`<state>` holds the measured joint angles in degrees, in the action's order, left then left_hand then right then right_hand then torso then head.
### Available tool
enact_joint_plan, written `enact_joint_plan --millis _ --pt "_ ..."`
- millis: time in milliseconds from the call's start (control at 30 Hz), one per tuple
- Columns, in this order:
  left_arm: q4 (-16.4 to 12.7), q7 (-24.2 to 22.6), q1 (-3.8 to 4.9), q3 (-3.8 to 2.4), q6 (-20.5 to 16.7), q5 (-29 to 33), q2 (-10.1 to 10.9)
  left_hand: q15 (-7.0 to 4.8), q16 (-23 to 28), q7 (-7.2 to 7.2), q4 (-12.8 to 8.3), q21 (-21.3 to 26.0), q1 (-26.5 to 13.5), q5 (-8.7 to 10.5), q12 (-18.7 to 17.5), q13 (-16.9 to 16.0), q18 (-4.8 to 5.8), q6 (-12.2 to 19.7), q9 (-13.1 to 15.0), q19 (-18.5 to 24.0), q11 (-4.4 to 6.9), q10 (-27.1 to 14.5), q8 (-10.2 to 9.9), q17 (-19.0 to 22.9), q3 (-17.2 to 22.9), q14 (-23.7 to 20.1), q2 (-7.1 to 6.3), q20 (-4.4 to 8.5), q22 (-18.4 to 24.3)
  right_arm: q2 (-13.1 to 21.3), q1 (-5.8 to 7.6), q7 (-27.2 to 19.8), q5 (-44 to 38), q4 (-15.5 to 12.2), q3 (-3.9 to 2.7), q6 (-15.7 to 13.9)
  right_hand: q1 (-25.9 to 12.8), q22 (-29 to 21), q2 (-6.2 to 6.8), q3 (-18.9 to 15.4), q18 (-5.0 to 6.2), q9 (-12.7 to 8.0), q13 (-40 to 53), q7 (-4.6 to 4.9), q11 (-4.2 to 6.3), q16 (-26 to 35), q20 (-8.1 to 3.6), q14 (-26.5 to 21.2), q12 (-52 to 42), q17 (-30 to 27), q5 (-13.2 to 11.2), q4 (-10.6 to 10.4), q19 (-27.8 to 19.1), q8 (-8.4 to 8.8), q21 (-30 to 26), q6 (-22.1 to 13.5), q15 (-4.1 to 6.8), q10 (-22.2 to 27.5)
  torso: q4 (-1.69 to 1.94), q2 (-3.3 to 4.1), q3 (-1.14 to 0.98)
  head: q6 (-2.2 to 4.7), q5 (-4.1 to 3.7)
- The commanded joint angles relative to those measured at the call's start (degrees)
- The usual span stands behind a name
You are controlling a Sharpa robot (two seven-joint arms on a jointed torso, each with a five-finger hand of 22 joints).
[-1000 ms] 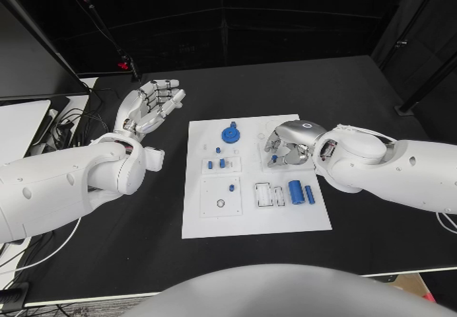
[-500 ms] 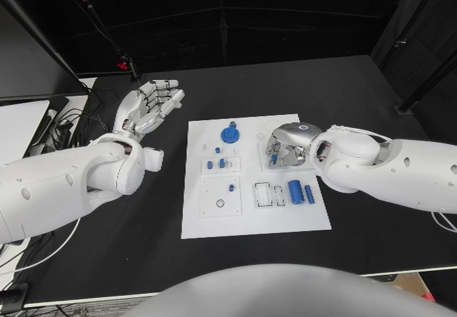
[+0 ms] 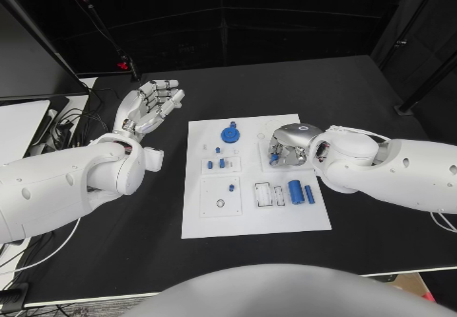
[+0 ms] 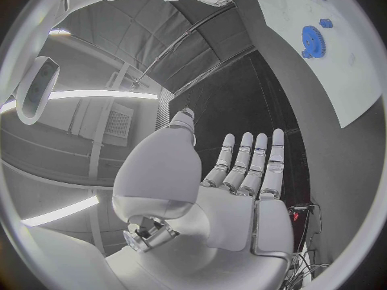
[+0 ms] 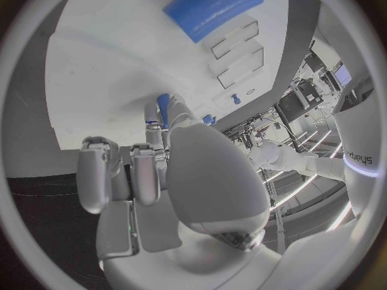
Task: Assemble the parts on the task board
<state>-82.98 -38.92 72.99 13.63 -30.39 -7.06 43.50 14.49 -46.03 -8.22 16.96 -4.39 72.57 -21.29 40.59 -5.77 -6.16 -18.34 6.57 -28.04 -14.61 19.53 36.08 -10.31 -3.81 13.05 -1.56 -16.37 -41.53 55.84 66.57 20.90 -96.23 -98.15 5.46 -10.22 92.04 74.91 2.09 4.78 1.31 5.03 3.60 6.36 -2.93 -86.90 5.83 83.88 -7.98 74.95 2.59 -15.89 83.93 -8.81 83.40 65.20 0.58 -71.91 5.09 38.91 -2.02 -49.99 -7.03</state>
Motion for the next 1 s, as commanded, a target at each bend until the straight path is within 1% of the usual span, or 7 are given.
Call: enact_joint_plan --millis 33,333,400,533,633,800,1000 --pt "0.0 -7.3 0.08 -0.05 0.4 0.0 0.0 -0.07 -0.3 -8.67 -0.1 -0.3 0.0 -0.23 0.3 0.1 0.48 0.4 -0.1 -0.3 -0.12 -0.4 0.3 0.1 0.0 0.1 0.58 -0.17 0.1 0.2 0.04 -0.5 -0.5 -0.2 0.01 -1.2 1.5 12.5 -0.6 0.5 0.41 0.3 -0.1 -0.13 0.08 -0.4 -0.5 4.8 0.1 7.9 0.1 0.0 2.7 -0.36 0.3 0.7 0.48 -0.5 0.0 -0.02 0.01 -0.01 -0.03" --pt "0.0 -7.3 0.07 -0.05 0.4 0.0 0.0 -0.07 -0.3 -8.67 -0.1 -0.3 0.0 -0.23 0.3 0.1 0.48 0.4 -0.1 -0.3 -0.12 -0.4 0.3 0.1 0.0 0.1 0.58 -0.17 0.1 1.0 0.03 -2.9 0.3 -0.9 0.01 -7.3 2.2 12.5 -0.62 0.6 0.39 0.3 -0.2 -0.13 0.06 -0.4 -0.69 4.8 0.8 7.8 0.1 -0.4 2.7 -0.22 0.3 1.1 0.55 -0.8 -0.05 -0.04 0.01 -0.01 0.05" --pt "0.0 -7.3 0.07 -0.05 0.4 0.0 0.0 -0.07 -0.3 -8.67 -0.1 -0.3 0.0 -0.23 0.3 0.1 0.48 0.4 -0.1 -0.3 -0.12 -0.4 0.3 0.1 0.0 0.1 0.58 -0.17 0.1 1.5 0.03 -3.7 1.3 -1.4 0.01 -9.2 2.3 12.5 -0.58 0.6 0.39 0.2 -0.2 -0.1 0.03 -0.4 -0.7 4.8 1.0 7.7 0.1 -0.5 2.7 -0.15 0.3 1.0 0.54 -0.8 -0.02 -0.03 0.0 -0.01 0.1" --pt "0.1 -7.3 0.04 -0.05 0.4 0.0 0.1 -0.07 -0.3 -8.67 -0.1 -0.3 0.0 -0.23 0.3 0.1 0.48 0.4 -0.1 -0.3 -0.12 -0.4 0.3 0.1 0.0 0.1 0.58 -0.17 0.1 2.7 0.03 -4.8 3.2 -2.6 0.0 -11.8 2.4 12.5 -0.51 0.6 0.4 0.2 -0.2 -0.05 -0.02 -0.4 -0.72 4.8 1.2 7.7 0.1 -0.6 2.7 -0.05 0.2 1.0 0.52 -0.8 -0.03 -0.07 0.0 -0.01 0.23" --pt "0.1 -7.3 0.01 -0.05 0.4 0.0 0.1 -0.07 -0.3 -8.67 -0.1 -0.3 0.0 -0.23 0.3 0.1 0.48 0.4 -0.1 -0.3 -0.12 -0.4 0.3 0.1 0.0 0.1 0.58 -0.17 0.1 3.9 0.05 -5.4 4.3 -3.9 -0.01 -13.2 2.5 12.5 -0.48 0.6 0.4 0.1 -0.2 0.0 -0.06 -0.4 -0.72 4.8 1.4 7.7 0.1 -0.6 2.7 0.04 0.2 1.0 0.5 -0.7 0.03 -0.05 0.01 -0.01 0.21" --pt "0.2 -7.3 -0.02 -0.05 0.4 0.0 0.1 -0.07 -0.3 -8.67 -0.1 -0.3 0.0 -0.23 0.3 0.1 0.48 0.4 -0.1 -0.3 -0.12 -0.4 0.3 0.1 0.0 0.1 0.58 -0.17 0.1 5.7 0.08 -6.8 6.9 -5.8 -0.04 -15.6 2.5 12.5 -0.45 0.6 0.4 0.1 -0.2 0.02 -0.08 -0.4 -0.72 4.8 1.6 7.7 0.1 -0.6 2.7 0.08 0.2 1.0 0.49 -0.7 -0.01 -0.11 0.04 -0.01 0.2" --pt "0.3 -7.3 -0.11 -0.05 0.4 0.0 0.1 -0.07 -0.3 -8.67 -0.1 -0.3 0.0 -0.23 0.3 0.1 0.48 0.4 -0.1 -0.3 -0.12 -0.4 0.3 0.1 0.0 0.1 0.58 -0.17 0.1 5.9 0.1 -9.2 8.9 -7.0 -0.06 -17.8 2.6 12.5 -0.48 0.7 0.38 0.1 -0.2 0.03 -0.09 -0.4 -0.72 4.8 1.7 7.8 0.1 -0.6 2.7 0.13 0.3 1.0 0.48 -0.7 -0.01 -0.08 0.0 -0.01 0.31"
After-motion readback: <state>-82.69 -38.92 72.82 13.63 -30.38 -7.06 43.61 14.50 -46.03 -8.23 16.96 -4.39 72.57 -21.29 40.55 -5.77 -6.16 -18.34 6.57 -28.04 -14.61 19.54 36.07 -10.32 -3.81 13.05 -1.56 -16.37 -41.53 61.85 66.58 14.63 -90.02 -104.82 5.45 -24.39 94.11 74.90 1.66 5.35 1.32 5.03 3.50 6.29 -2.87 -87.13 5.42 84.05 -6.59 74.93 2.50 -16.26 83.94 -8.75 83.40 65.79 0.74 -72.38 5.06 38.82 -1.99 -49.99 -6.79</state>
